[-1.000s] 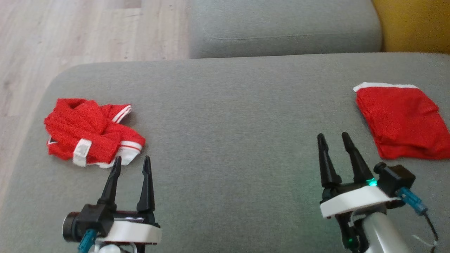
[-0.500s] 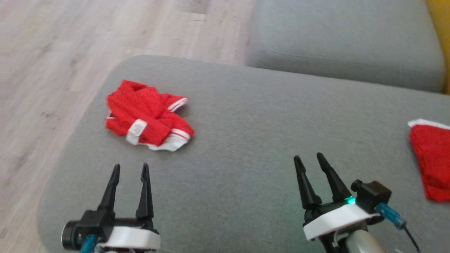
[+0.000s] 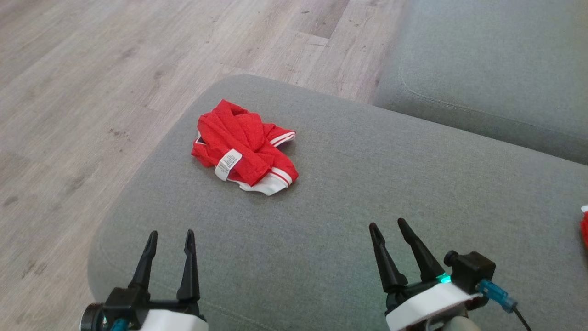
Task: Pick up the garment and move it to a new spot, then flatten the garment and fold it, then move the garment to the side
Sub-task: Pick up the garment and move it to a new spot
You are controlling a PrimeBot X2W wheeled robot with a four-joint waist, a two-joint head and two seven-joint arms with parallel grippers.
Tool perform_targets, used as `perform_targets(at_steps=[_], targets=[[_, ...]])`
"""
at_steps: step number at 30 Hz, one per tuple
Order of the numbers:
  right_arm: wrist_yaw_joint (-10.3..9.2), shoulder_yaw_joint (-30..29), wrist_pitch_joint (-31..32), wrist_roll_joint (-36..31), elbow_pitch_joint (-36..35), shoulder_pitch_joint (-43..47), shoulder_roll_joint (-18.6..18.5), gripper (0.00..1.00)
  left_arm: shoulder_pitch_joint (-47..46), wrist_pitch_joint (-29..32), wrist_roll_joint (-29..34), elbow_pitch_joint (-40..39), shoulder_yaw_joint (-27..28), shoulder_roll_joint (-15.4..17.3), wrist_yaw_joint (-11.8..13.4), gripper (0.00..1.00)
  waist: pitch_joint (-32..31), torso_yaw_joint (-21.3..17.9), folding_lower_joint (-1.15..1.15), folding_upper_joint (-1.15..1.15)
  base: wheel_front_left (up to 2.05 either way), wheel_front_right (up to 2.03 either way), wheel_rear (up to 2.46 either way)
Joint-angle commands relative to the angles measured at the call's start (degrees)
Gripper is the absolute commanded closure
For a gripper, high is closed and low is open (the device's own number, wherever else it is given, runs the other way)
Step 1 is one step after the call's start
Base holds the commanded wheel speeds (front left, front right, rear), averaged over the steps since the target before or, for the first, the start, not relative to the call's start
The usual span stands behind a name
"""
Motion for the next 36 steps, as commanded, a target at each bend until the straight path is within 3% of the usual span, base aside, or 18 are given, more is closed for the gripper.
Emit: perform_targets(at_steps=[1, 13, 19, 30, 36], targets=[[-0.04, 1.3, -0.62, 0.16, -1.63, -2.01, -0.12, 0.0, -1.96, -0.31, 0.67, -1.69, 2.25, 0.34, -0.08, 0.0, 0.03, 0.09, 0.0, 0.0, 0.0, 0.0, 0.0], [-0.04, 1.26, -0.62, -0.88, -1.67, -4.09, -0.12, 0.0, -4.81, -0.24, 0.88, -0.42, 0.89, 0.33, -0.61, 0.0, 3.67, -3.69, 0.0, 0.0, 0.0, 0.0, 0.0], [-0.04, 0.57, -0.62, -2.23, -2.21, -5.9, -0.12, 0.0, -11.09, 2.43, 2.77, 2.67, -2.22, 2.13, -2.33, 0.0, 7.76, -6.29, 0.0, 0.0, 0.0, 0.0, 0.0], [-0.04, -2.65, -0.62, -6.56, -5.88, -10.32, -0.12, 0.0, -30.88, 11.81, 2.85, 17.44, -6.2, 5.57, -4.46, 0.0, 17.97, -10.37, 0.0, 0.0, 0.0, 0.0, 0.0], [-0.04, -3.1, -0.62, -7.61, -6.64, -11.8, -0.12, 0.0, -37.14, 12.08, 1.98, 26.86, -6.07, 7.21, -4.27, 0.0, 21.2, -12.13, 0.0, 0.0, 0.0, 0.0, 0.0]])
